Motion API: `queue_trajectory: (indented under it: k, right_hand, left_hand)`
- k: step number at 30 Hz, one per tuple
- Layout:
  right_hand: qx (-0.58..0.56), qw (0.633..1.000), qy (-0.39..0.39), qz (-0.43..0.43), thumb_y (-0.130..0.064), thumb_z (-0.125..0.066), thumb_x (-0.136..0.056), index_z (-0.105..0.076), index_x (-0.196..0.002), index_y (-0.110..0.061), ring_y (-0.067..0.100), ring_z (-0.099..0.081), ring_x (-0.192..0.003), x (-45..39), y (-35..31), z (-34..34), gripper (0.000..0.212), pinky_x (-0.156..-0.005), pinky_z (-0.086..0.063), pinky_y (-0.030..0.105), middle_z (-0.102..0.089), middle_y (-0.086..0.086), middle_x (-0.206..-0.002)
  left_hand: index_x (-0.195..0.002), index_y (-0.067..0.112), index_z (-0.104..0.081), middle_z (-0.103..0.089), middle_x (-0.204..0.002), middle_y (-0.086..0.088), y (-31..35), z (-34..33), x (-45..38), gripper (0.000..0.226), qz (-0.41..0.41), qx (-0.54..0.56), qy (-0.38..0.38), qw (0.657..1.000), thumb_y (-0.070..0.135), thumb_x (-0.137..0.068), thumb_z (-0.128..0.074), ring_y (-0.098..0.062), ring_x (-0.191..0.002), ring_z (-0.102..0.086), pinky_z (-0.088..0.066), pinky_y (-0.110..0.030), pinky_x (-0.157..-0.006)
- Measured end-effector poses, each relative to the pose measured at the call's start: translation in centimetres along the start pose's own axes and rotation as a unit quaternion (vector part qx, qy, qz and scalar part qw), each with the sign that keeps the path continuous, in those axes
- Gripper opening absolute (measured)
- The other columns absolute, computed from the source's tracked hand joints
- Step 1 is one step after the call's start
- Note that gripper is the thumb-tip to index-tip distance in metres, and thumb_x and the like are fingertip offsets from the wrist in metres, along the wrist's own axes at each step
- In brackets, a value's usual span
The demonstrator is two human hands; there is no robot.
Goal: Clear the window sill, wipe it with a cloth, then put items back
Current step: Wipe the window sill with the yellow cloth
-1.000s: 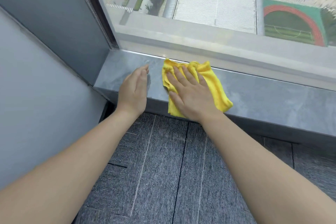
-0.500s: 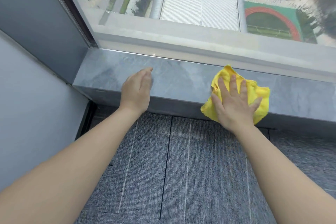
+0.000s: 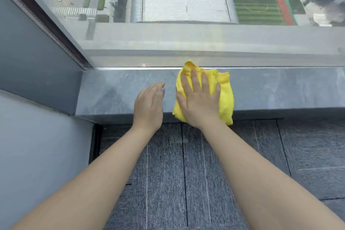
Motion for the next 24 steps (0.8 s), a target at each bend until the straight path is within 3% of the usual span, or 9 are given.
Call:
queue_trajectory:
  k: [2,5,9,14,20,24]
  right_hand:
    - [0.030,0.996,-0.041,0.071,-0.045,-0.016,-0.097,0.006,-0.145,-0.038,0.018,0.016,-0.145,1.4,1.3,0.1,0.053,-0.114,0.008,0.052,0.014,-0.007,-0.157]
    - [0.049,0.993,-0.063,0.089,-0.045,-0.015,-0.097,0.006,-0.143,-0.042,0.013,0.015,-0.145,2.2,4.0,0.2,0.051,-0.115,0.010,0.046,0.014,-0.011,-0.157]
    - [0.043,0.997,-0.039,0.047,-0.048,-0.012,-0.096,0.005,-0.145,-0.038,0.014,0.013,-0.145,2.0,7.7,0.3,0.052,-0.115,0.008,0.046,0.013,-0.009,-0.157]
    - [-0.006,0.997,0.005,-0.075,-0.051,-0.019,-0.094,0.004,-0.147,-0.028,0.023,0.012,-0.145,0.9,10.3,0.9,0.062,-0.113,0.004,0.058,0.011,-0.003,-0.158]
    - [-0.064,0.980,0.019,-0.187,-0.051,-0.022,-0.094,0.002,-0.147,-0.016,0.033,0.014,-0.144,-1.4,9.1,1.5,0.068,-0.109,0.003,0.066,0.011,0.010,-0.158]
    - [-0.073,0.978,0.024,-0.194,-0.051,-0.024,-0.093,0.003,-0.147,-0.008,0.037,0.014,-0.143,-2.6,6.8,1.4,0.073,-0.108,0.002,0.066,0.010,0.018,-0.156]
  left_hand:
    - [-0.120,0.007,-0.051,-0.054,-0.130,-0.011,0.3,-0.2,0.3,0.058,0.010,-0.001,-0.018,1.000,0.034,-0.081,-0.019,-0.022,-0.124,-0.043,-0.025,-0.022,-0.098]
    - [-0.121,0.008,-0.050,-0.054,-0.130,-0.010,0.7,-0.8,0.2,0.058,0.008,-0.005,-0.018,1.000,0.035,-0.081,-0.019,-0.023,-0.124,-0.042,-0.026,-0.023,-0.098]
    - [-0.121,0.009,-0.050,-0.055,-0.126,-0.011,1.0,-1.9,-0.2,0.057,0.008,0.007,0.004,1.000,0.035,-0.082,-0.019,-0.024,-0.122,-0.043,-0.027,-0.025,-0.096]
    - [-0.123,0.009,-0.048,-0.052,-0.131,-0.011,1.0,-2.9,-0.5,0.056,-0.003,-0.005,0.028,1.000,0.034,-0.082,-0.019,-0.024,-0.124,-0.042,-0.029,-0.033,-0.104]
    - [-0.121,0.006,-0.050,-0.055,-0.128,-0.014,2.1,-4.2,-0.2,0.055,-0.028,-0.057,0.018,0.998,0.033,-0.084,-0.019,-0.024,-0.123,-0.043,-0.025,-0.022,-0.096]
    - [-0.120,0.004,-0.051,-0.055,-0.128,-0.014,2.7,-5.4,0.0,0.054,-0.056,-0.097,-0.001,0.994,0.035,-0.083,-0.026,-0.025,-0.122,-0.045,-0.027,-0.022,-0.097]
Point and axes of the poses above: each hand's wrist, its own x-axis away from the middle knuckle, its own z-axis out of the back of the hand, y = z × x, the point moved 2 cm from there along -x, towards the middle knuckle
